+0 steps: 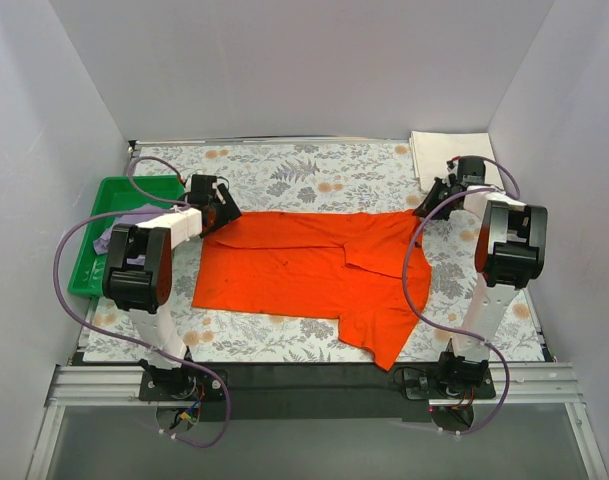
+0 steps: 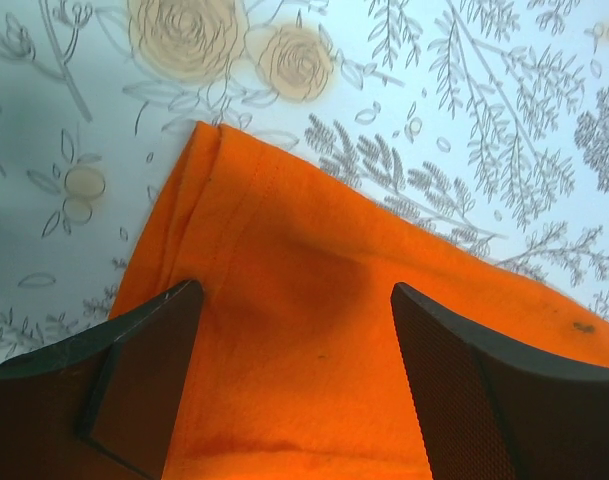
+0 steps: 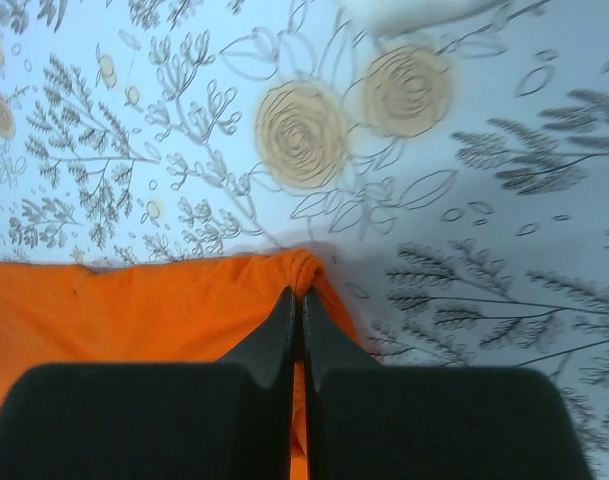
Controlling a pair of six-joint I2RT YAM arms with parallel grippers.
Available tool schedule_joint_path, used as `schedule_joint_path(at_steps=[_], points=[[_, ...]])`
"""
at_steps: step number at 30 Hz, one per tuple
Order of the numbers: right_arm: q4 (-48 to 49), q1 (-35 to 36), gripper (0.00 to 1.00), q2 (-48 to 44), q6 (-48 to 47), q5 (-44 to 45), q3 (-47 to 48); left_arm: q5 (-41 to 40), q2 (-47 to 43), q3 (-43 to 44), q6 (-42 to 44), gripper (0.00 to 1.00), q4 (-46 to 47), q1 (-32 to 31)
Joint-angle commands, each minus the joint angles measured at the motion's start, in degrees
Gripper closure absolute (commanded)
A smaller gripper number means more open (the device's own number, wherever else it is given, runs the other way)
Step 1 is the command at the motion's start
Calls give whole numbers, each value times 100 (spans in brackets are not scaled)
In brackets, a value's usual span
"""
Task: Fold and stack the t-shirts
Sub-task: Fold the tshirt
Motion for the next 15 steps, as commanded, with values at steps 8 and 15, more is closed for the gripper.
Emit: schedule_joint_path(at_steps=[8,15], points=[[365,-374,99,756,-159,-8,1157,-16,1036,1000,-331,30,-436,85],[339,-374,79,968,-124,-280,1598,54,1195,1670,-103,26,-524,85]])
